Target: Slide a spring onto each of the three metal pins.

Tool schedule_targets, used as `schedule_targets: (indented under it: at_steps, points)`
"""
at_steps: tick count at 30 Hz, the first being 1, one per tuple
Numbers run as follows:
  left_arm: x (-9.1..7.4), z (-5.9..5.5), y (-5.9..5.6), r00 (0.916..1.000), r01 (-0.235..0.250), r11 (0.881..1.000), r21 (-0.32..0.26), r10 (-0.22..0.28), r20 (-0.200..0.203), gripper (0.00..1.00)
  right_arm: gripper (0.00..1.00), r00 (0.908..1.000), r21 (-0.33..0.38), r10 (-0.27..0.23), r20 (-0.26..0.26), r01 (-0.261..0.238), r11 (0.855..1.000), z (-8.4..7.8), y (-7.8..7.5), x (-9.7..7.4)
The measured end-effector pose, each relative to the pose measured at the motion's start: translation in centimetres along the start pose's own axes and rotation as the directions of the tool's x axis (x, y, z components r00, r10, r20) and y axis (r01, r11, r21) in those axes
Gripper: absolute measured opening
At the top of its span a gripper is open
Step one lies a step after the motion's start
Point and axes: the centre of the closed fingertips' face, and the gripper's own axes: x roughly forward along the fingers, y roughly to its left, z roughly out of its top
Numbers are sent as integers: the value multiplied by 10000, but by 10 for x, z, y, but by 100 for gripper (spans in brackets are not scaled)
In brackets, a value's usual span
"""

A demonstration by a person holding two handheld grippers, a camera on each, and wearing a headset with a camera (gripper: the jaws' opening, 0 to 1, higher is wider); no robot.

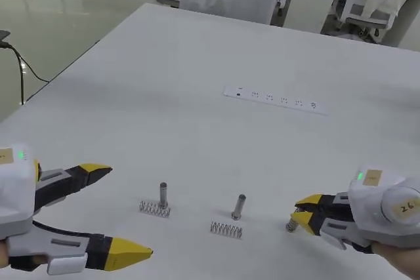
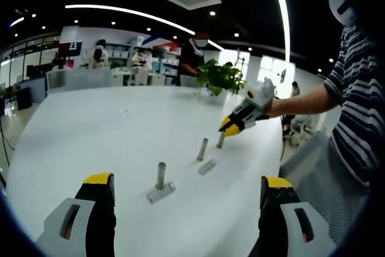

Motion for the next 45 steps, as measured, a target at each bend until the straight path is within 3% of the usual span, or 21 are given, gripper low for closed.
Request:
schedule_targets:
  at_steps: [13, 23, 33, 45]
  points:
    - [2, 5, -1, 10000, 69, 10000, 65, -70, 10, 98, 11, 9999, 164, 3, 133, -5, 9999, 6, -2, -7]
    - [1, 9, 0, 10000, 52, 9999, 90, -53, 82, 98, 12, 9968, 674, -54, 803, 0, 9977, 22, 3, -22]
    - [0, 7, 3, 10000, -11, 10000, 57, 10, 63, 98, 12, 9890, 862, 264, 1458, -393, 9955, 41, 24, -30]
    - [-2, 4, 4, 10000, -49, 10000, -7, 49, 26, 98, 12, 9900, 1024, 731, 1203, -856, 9911, 27, 47, -23]
